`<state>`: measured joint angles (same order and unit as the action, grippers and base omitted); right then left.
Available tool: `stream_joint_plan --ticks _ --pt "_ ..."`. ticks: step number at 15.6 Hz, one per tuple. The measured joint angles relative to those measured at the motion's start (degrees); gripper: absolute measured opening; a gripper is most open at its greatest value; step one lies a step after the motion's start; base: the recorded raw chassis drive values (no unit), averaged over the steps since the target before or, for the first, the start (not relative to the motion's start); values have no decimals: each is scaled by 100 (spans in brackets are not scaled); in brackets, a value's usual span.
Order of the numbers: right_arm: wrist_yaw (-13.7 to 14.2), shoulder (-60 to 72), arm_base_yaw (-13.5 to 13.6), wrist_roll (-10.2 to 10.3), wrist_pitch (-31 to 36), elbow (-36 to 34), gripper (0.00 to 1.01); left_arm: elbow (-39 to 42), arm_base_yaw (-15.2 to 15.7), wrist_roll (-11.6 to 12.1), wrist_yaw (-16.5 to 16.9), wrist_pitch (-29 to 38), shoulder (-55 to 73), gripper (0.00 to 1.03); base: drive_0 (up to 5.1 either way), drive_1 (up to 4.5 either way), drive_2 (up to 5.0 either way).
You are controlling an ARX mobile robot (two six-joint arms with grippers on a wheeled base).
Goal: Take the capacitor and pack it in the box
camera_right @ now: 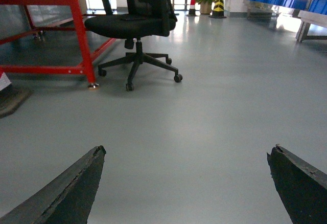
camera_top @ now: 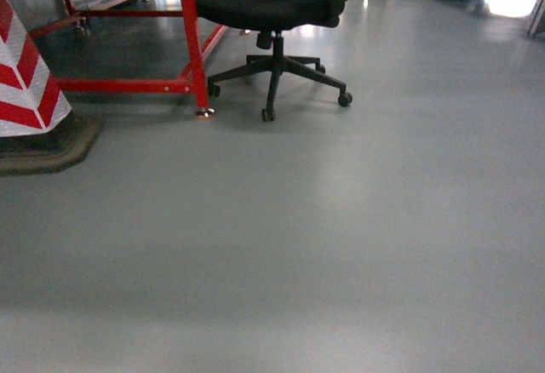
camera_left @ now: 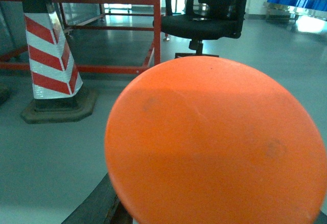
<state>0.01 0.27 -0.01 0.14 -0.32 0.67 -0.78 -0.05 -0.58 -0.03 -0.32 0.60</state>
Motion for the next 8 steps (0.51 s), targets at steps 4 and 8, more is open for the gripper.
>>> stream_joint_plan --ticks 4,8 --pt "0 0 0 0 4 0 98 0 0 0 2 -2 0 44 -490 246 246" --pt "0 0 0 0 4 0 98 0 0 0 7 0 -2 44 -495 241 241"
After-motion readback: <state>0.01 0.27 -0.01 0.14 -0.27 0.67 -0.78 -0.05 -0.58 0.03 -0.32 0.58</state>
